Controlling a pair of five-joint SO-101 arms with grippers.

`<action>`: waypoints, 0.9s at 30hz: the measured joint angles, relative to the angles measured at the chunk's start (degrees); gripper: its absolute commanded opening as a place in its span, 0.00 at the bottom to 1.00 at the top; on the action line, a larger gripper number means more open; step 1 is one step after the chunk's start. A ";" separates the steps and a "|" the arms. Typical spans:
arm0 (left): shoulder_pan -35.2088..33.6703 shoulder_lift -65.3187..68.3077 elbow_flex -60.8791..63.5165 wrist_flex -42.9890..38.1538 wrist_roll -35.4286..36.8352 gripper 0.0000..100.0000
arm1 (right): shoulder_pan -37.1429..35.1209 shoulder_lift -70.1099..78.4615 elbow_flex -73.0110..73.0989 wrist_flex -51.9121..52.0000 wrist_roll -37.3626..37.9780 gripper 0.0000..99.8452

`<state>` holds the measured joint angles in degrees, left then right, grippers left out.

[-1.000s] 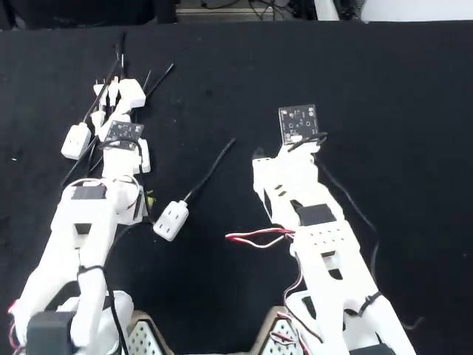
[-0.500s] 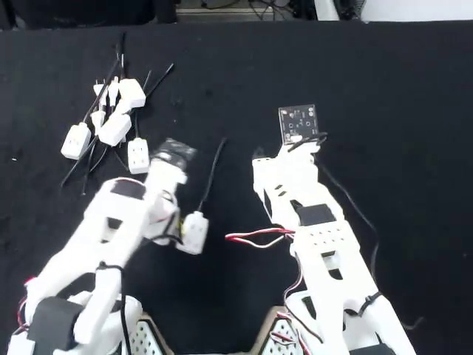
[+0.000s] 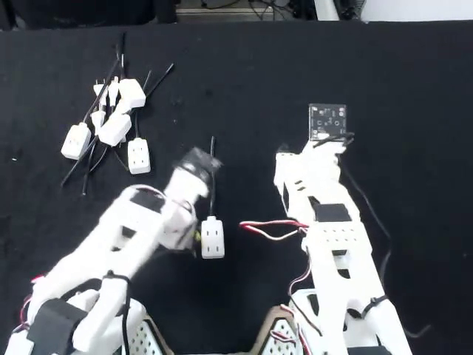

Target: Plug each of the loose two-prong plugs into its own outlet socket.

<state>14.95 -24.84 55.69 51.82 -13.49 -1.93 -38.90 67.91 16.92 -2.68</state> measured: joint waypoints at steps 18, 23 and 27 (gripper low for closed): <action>4.13 18.20 -11.96 -14.24 7.47 0.22 | 2.73 0.00 0.00 -3.43 0.00 0.16; 4.22 20.57 -13.01 -16.18 7.74 0.22 | 2.81 0.00 0.00 -3.43 0.00 0.16; 4.22 20.66 -13.01 -16.53 7.74 0.22 | 2.81 0.00 0.00 -3.43 0.00 0.16</action>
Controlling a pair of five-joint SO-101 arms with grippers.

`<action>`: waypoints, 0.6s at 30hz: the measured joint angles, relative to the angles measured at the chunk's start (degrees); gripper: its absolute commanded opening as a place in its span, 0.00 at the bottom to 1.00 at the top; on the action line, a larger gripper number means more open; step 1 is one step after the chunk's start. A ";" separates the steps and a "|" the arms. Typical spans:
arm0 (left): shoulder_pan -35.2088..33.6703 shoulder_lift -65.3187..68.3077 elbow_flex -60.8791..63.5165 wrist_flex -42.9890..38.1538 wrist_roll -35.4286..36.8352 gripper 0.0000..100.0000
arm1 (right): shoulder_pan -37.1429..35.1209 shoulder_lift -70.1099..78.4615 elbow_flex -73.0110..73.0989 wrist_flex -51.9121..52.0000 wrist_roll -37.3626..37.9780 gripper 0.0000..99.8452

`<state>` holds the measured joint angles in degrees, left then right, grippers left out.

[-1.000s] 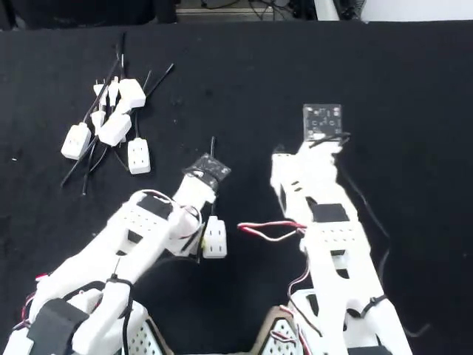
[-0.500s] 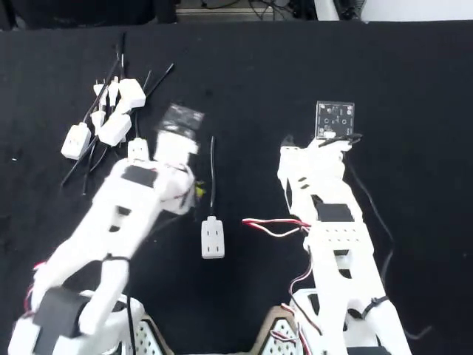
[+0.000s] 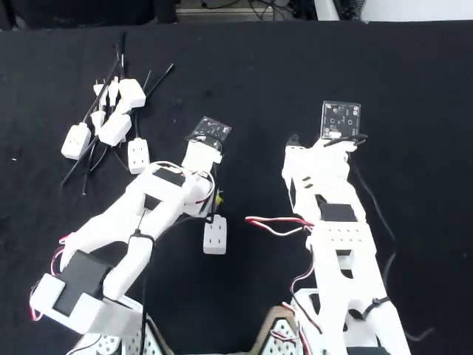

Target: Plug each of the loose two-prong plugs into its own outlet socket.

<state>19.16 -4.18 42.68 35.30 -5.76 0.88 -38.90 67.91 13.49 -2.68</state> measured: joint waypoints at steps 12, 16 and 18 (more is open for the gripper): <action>0.18 -4.22 -5.45 9.41 2.29 0.22 | 0.00 0.00 0.00 -0.09 0.00 0.16; 0.26 -4.31 -3.52 3.60 5.80 0.22 | 0.00 0.00 0.00 -0.09 0.00 0.16; 0.18 -4.31 -0.26 -1.32 6.42 0.22 | 0.00 0.00 0.00 -0.09 0.00 0.16</action>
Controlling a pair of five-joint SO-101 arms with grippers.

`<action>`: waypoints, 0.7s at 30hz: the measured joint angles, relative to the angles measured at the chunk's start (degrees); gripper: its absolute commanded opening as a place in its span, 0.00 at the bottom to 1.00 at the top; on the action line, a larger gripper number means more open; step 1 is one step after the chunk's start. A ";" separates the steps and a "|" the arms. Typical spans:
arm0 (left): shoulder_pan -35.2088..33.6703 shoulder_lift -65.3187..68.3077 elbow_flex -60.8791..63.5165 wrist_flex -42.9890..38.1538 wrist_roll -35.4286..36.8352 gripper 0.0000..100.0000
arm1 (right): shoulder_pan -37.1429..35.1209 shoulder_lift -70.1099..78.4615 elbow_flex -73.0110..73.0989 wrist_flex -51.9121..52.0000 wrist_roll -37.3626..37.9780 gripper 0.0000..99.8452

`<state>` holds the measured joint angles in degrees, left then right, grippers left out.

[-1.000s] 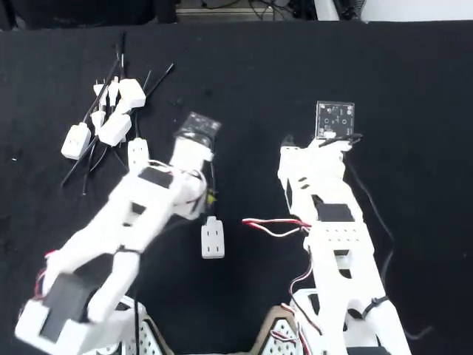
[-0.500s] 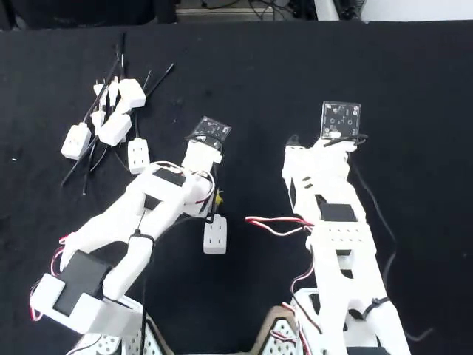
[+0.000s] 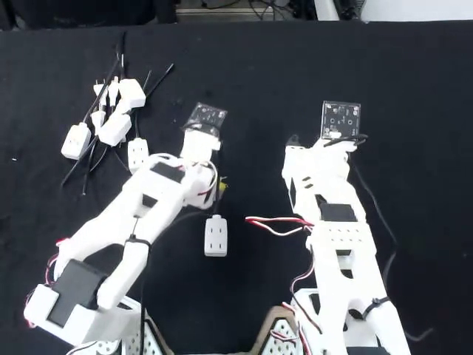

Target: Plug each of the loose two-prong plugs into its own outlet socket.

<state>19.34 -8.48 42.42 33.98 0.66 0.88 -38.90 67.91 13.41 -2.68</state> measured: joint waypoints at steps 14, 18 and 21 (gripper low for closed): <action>0.26 6.77 0.18 -5.19 2.37 0.22 | 0.00 0.00 0.00 0.00 0.00 0.16; 0.09 6.77 -0.79 -2.29 2.37 0.22 | 0.00 0.00 0.00 0.00 0.00 0.16; -2.20 6.95 -2.20 1.49 2.37 0.22 | 0.00 0.00 0.00 0.00 0.00 0.16</action>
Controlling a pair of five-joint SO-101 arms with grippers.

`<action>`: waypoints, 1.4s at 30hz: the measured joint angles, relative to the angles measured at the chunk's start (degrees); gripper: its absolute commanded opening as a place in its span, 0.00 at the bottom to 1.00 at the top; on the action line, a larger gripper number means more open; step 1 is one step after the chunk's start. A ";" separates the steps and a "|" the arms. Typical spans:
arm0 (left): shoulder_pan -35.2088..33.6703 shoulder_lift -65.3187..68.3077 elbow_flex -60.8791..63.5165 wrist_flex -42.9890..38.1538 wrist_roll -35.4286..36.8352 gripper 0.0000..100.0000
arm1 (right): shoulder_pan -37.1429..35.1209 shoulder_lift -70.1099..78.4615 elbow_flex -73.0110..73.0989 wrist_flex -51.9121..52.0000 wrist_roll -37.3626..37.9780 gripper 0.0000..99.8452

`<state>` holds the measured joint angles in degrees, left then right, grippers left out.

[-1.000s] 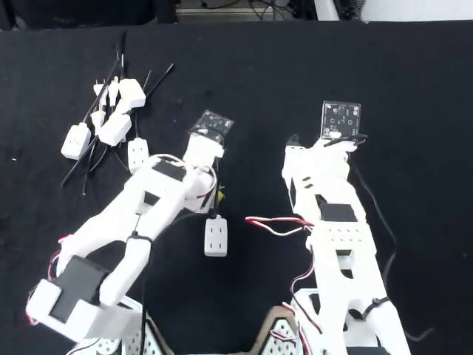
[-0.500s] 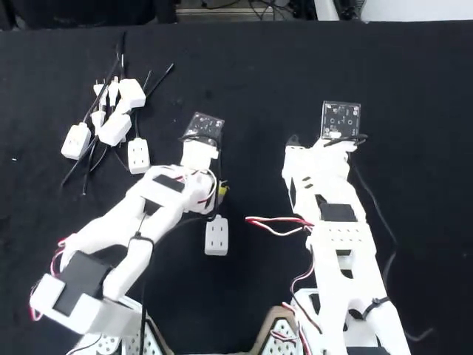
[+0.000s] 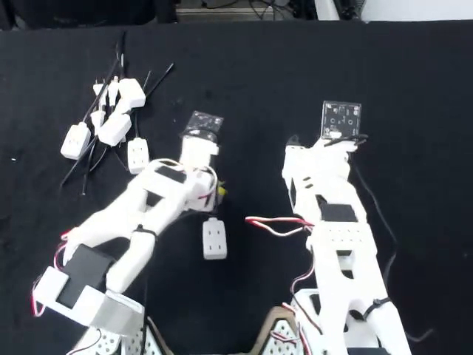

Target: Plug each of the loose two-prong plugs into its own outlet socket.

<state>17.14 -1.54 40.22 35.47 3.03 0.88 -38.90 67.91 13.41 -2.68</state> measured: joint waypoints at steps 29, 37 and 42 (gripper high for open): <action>-13.01 0.09 -10.99 28.40 -2.20 0.21 | -3.69 0.00 0.00 2.81 0.00 0.16; -23.74 -0.53 -12.48 28.31 0.09 0.21 | -18.46 0.00 0.00 8.70 4.66 0.16; -29.98 -5.54 -12.57 27.96 4.40 0.21 | -26.73 0.00 0.00 9.93 5.45 0.16</action>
<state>-12.84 -7.08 27.65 63.43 7.43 -25.85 -38.90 67.91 23.34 2.77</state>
